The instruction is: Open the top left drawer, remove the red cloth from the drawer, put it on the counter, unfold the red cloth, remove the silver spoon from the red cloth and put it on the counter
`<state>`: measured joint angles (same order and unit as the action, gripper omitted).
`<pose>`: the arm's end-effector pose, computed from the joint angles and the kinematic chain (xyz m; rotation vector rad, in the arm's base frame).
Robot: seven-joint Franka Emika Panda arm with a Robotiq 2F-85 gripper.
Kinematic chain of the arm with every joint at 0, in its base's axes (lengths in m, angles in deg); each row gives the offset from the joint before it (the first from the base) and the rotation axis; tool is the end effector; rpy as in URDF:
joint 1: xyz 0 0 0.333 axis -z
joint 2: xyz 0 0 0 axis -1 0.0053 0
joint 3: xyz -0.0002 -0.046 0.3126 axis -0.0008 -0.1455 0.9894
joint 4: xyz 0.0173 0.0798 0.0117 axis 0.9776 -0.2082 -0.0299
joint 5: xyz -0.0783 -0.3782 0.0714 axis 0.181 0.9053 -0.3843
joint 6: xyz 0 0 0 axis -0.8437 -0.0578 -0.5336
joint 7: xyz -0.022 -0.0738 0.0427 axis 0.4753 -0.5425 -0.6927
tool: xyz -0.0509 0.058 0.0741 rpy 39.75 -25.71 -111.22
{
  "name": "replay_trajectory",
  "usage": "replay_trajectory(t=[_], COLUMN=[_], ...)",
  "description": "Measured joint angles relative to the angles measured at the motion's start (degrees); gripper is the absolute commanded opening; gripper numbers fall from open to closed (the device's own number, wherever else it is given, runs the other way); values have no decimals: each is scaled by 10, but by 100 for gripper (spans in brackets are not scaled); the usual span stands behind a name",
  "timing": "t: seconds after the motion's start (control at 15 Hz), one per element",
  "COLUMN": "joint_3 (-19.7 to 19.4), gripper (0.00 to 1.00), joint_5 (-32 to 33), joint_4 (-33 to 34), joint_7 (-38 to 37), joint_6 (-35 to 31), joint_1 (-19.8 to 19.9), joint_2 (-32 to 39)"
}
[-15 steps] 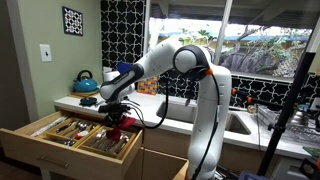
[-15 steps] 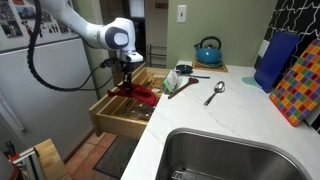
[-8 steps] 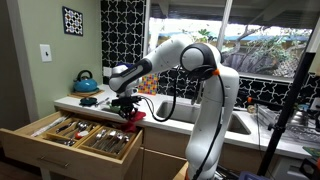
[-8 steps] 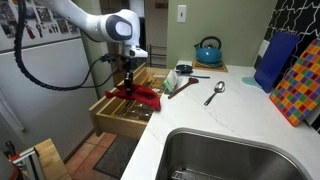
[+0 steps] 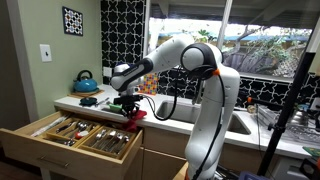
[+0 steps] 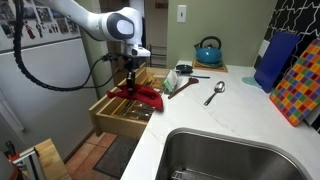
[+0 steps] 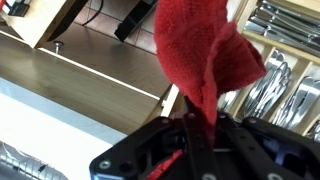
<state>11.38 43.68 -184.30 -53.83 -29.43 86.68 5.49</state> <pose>0.5020 0.0147 0.3965 2.7571 -1.0868 -0.1871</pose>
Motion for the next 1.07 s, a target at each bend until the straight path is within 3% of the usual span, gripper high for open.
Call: replay_trajectory(t=[0.33,0.8,1.07], joint_3=[-9,-55,-70], gripper=[2,2,2], joint_5=[34,65,66], joint_4=[18,72,102], joint_7=[57,193,206], joint_6=[11,34,9], joint_1=[29,90,104], joint_2=[-2,10,48])
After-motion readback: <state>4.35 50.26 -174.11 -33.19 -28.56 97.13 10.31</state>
